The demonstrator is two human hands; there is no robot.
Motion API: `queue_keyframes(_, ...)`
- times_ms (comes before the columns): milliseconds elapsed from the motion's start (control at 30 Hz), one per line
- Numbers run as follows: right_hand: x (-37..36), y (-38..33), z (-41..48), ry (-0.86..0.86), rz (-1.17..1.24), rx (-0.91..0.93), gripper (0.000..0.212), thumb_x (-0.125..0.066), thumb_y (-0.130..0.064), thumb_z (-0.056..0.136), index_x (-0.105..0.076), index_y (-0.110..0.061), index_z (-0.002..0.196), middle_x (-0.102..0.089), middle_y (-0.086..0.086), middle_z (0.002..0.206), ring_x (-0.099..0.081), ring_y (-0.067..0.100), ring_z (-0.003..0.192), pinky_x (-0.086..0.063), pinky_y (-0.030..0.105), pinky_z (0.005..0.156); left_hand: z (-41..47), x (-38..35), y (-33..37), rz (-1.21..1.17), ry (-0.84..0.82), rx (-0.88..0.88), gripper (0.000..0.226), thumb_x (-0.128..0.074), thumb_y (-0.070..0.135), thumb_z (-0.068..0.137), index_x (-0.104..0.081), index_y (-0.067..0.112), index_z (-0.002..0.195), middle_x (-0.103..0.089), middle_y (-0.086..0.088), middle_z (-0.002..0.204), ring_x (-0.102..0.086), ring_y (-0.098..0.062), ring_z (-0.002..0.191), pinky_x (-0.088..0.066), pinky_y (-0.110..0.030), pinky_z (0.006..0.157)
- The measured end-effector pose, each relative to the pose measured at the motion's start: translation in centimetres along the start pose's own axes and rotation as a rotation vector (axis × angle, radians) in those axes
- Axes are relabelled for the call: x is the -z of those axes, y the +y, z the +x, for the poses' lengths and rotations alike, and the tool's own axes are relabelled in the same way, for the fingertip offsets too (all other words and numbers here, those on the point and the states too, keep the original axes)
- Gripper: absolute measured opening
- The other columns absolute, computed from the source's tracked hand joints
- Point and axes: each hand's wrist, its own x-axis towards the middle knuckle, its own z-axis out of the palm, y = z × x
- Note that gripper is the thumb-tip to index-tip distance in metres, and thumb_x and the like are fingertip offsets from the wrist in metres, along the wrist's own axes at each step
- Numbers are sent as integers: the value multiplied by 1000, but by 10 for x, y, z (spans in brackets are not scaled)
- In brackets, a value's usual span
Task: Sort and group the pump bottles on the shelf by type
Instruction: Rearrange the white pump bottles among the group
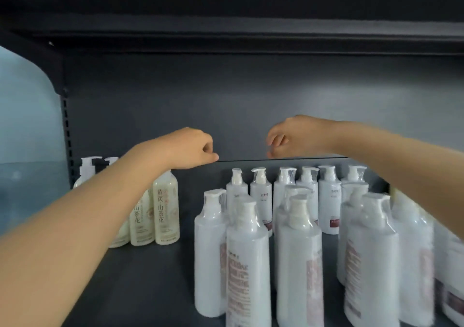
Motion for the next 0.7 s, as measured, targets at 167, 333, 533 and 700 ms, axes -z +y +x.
queue_keyframes(167, 4, -22, -44, 62, 104, -38, 31, -55, -38, 90, -66, -17, 110, -67, -8, 104, -59, 16, 104, -43, 25, 92, -46, -9, 12, -67, 27, -25, 28, -44, 40, 94, -61, 17, 94, -63, 3, 102, -57, -16, 98, -48, -37, 88)
queue_keyframes(333, -3, -31, -77, 24, 150, -69, 31, -55, -41, 89, -66, -18, 108, -64, -12, 96, -61, 16, 101, -38, 21, 87, -73, -12, 20, -111, 18, -26, 30, -46, 41, 93, -61, 17, 98, -62, 4, 103, -56, -16, 99, -47, -38, 89)
queue_keyframes(533, -20, -26, -94, -16, 216, -58, 30, -59, -37, 88, -66, -15, 107, -67, -5, 106, -61, 16, 100, -46, 28, 91, -80, -30, 23, -257, 9, 31, 32, -48, 40, 92, -60, 13, 105, -64, 0, 105, -58, -18, 98, -48, -33, 84)
queue_keyframes(700, -29, -16, -91, -39, 285, -43, 30, -61, -35, 88, -68, -15, 109, -68, -3, 109, -59, 12, 99, -39, 20, 81, -71, -50, 28, -418, 56, 106, 33, -51, 40, 91, -62, 10, 100, -58, 3, 82, -53, -14, 78, -39, -24, 63)
